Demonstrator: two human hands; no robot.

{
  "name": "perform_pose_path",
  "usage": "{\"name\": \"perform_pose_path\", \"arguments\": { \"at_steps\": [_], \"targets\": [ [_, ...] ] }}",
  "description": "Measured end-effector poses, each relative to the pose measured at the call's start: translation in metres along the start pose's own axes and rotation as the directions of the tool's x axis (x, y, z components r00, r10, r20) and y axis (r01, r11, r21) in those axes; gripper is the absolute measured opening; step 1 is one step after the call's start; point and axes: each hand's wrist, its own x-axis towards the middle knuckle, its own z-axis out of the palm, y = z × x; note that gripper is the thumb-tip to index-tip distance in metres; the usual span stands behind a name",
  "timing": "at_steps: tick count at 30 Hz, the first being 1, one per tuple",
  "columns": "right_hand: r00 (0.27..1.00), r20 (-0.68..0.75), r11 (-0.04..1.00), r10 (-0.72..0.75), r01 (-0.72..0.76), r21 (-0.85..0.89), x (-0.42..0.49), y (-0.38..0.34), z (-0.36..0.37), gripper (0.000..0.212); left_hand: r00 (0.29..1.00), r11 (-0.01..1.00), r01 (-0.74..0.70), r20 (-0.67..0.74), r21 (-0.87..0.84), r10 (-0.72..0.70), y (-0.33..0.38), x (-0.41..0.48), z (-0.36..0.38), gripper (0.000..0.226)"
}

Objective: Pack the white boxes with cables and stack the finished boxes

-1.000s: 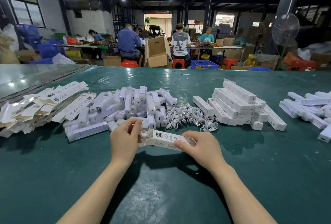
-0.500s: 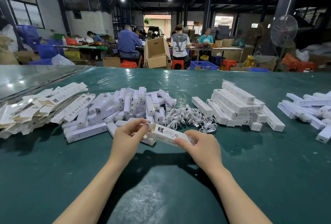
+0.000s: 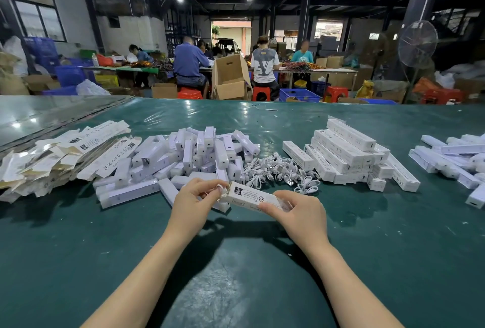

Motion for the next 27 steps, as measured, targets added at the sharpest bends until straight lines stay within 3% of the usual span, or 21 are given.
{"name": "perform_pose_path", "arguments": {
  "at_steps": [9, 17, 27],
  "targets": [
    [0.999, -0.014, 0.999, 0.035, -0.036, -0.015, 0.0, -0.002, 0.002, 0.03, 0.991, 0.996, 0.089, 0.1, -0.013, -0.088, -0.004, 0.001, -0.006, 0.041],
    [0.998, -0.002, 0.998, 0.06, -0.06, 0.0, -0.002, -0.005, 0.0, 0.027, 0.988, 0.997, 0.017, 0.154, 0.074, -0.028, -0.005, 0.002, -0.012, 0.036],
    [0.998, 0.035, 0.998, 0.051, -0.052, 0.02, 0.0, -0.006, -0.002, 0.027, 0.995, 0.997, 0.037, 0.084, 0.068, -0.043, 0.0, 0.001, -0.007, 0.037]
  ]
}}
